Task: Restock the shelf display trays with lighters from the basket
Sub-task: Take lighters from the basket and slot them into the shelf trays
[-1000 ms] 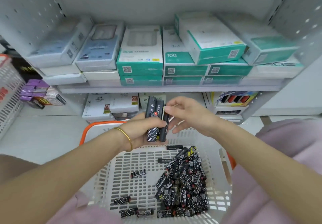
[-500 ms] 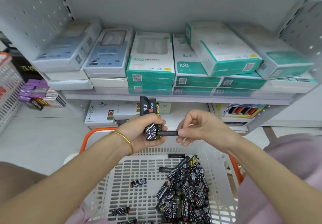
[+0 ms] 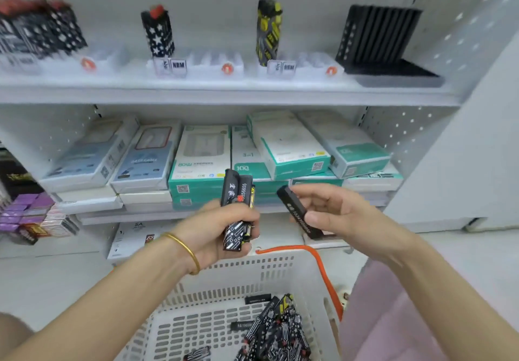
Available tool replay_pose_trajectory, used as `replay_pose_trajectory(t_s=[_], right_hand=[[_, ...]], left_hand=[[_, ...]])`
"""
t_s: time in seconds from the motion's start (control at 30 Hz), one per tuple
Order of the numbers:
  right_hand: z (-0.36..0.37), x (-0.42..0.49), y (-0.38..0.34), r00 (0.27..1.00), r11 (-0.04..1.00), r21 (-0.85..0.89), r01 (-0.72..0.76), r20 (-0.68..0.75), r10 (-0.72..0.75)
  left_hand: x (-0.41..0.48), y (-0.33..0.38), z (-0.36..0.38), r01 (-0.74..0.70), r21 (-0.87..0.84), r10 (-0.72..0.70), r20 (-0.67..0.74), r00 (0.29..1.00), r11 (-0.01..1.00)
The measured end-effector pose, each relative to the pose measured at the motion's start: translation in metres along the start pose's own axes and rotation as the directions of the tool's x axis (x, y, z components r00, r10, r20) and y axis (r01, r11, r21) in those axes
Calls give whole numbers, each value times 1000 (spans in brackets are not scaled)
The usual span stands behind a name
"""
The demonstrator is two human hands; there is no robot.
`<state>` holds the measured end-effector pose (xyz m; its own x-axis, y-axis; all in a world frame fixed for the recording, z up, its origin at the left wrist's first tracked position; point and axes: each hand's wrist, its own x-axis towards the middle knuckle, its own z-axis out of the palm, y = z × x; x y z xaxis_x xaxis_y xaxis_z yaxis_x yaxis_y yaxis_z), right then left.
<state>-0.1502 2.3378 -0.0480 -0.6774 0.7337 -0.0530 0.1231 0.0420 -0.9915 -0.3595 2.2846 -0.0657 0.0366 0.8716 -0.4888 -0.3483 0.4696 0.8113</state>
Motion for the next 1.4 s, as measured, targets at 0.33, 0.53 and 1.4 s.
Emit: replay_pose_trajectory(t_s=[0.33, 0.53, 1.4], right_hand=[[-101, 12, -137, 746, 854, -412, 318, -447, -493], [-137, 73, -150, 684, 766, -620, 169, -485, -544], [-147, 98, -156, 797, 677, -735, 7, -405, -448]], left_hand=[[-16, 104, 118, -166, 49, 148, 265, 953, 985], [1, 115, 134, -131, 39, 115, 284, 952, 991], [5, 111, 124, -159, -15, 154, 367, 917, 987]])
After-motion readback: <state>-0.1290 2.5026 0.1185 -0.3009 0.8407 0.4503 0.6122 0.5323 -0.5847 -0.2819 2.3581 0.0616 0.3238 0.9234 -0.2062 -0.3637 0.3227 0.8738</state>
